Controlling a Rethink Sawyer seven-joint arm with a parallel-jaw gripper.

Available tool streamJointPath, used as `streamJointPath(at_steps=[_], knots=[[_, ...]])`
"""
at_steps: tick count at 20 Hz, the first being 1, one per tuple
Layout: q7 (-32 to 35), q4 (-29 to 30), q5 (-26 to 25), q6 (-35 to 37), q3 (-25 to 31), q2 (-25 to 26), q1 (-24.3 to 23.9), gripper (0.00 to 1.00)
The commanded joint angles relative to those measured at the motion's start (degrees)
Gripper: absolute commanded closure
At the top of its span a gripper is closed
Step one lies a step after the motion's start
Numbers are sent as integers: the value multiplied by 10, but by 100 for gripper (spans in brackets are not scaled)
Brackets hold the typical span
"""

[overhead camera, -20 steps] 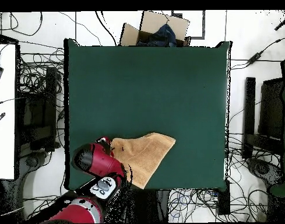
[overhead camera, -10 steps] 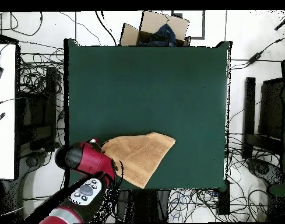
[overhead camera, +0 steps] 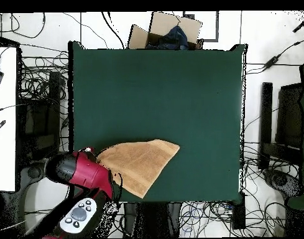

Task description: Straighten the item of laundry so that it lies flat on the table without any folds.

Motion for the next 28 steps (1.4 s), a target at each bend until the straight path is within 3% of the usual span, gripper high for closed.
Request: streamJointPath(at_steps=[1, 4, 10, 18, 21, 24, 28], knots=[[170, 8, 45, -4, 40, 1, -1, 0], [170, 9, 48, 6, 42, -1, -5, 0], [122, 31, 60, -61, 84, 3, -42, 0], [125, 20, 48, -59, 64, 5, -42, 0], [150, -18, 18, 49, -2, -4, -16, 0], [174, -40, -24, 166, -57, -48, -4, 0], [190, -47, -48, 243, -86, -92, 1, 0]])
